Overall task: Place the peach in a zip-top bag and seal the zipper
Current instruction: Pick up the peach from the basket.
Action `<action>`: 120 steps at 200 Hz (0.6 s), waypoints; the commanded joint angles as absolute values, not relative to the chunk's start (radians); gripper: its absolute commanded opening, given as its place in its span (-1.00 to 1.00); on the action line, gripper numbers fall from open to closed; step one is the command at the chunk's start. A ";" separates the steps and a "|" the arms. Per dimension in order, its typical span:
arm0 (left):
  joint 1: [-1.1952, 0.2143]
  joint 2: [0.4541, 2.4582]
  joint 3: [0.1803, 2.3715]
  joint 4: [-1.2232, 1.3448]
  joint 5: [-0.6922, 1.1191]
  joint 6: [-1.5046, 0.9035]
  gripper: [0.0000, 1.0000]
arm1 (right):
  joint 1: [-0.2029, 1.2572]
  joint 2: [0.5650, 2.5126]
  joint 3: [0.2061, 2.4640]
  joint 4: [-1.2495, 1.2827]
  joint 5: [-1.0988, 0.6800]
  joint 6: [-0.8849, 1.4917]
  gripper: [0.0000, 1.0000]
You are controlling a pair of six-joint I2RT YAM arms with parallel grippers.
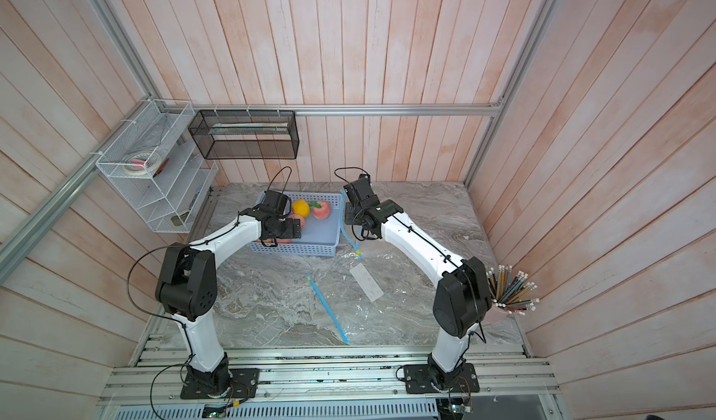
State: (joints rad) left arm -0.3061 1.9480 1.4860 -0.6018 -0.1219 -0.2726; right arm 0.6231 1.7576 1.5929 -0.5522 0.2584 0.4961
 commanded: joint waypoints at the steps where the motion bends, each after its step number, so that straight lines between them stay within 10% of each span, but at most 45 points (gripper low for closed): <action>1: -0.305 2.016 1.558 -0.708 -0.150 -0.216 0.92 | 0.624 1.719 1.551 -0.515 0.216 0.512 -1.00; 120: -0.302 2.067 1.625 -0.706 -0.161 -0.224 0.23 | 0.623 1.682 1.503 -0.504 0.212 0.531 -1.00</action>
